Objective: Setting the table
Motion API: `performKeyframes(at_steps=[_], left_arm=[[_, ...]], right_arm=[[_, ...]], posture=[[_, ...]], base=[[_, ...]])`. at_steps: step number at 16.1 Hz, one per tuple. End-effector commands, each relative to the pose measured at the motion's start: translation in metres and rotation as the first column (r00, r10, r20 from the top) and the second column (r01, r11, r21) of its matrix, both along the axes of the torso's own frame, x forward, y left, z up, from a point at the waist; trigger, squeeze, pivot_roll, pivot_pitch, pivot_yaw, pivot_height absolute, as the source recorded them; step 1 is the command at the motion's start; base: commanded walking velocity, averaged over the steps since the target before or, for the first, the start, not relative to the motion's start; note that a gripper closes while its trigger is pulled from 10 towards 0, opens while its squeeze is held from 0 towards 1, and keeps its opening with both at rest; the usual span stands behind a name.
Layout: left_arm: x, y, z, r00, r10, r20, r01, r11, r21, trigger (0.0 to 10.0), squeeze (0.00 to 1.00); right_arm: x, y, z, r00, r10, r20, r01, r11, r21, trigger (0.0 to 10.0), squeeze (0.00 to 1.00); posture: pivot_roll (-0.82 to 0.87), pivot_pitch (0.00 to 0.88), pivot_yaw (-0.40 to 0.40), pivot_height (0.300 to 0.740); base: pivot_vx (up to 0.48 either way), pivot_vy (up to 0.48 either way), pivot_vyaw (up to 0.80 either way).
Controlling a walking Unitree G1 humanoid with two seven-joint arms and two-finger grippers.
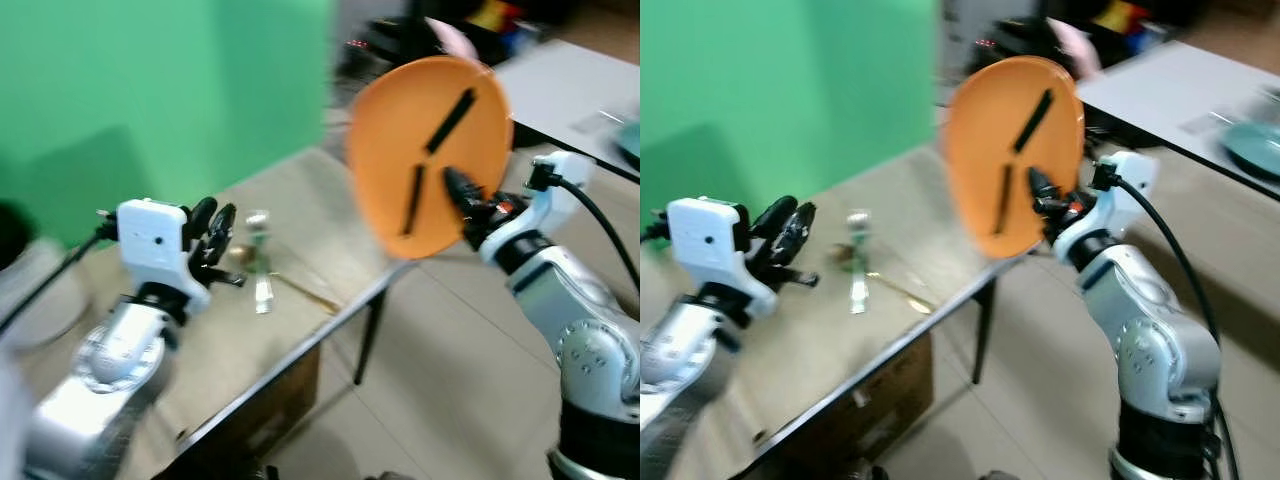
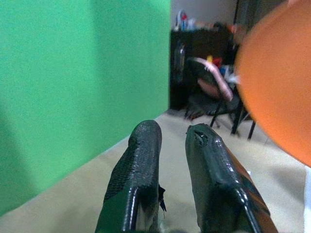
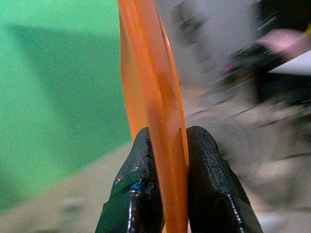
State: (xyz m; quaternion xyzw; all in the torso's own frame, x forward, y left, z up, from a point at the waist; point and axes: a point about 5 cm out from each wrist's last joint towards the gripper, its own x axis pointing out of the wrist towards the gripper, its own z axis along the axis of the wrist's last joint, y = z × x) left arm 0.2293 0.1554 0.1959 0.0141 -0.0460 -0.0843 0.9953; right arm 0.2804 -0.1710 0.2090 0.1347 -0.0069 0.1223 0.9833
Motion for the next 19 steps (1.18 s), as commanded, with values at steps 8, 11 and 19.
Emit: performKeyframes(at_steps=[8,11,19], left_arm=[[0.006,-0.006,-0.009,0.991,0.133,0.005,-0.133,0.990,-0.035,10.0,0.00],[0.004,-0.009,-0.011,0.993,0.115,0.029,-0.116,0.993,0.009,10.0,0.00],[0.004,-0.012,-0.009,0.997,0.060,0.047,-0.062,0.998,0.033,10.0,0.00]], right_arm=[[-0.006,0.016,-0.004,0.995,-0.074,0.071,0.085,0.981,-0.174,10.0,0.00],[-0.007,0.017,-0.009,0.996,-0.069,0.063,0.082,0.970,-0.228,10.0,0.00],[-0.011,0.019,-0.021,0.997,-0.079,0.014,0.080,0.967,-0.242,10.0,0.00]], posture=[[-0.07,0.054,0.014,0.740],[-0.07,0.060,0.010,0.740],[-0.07,0.063,0.017,0.740]], base=[[0.000,0.000,-0.77],[0.000,0.000,-0.25],[0.181,0.000,-0.30]])
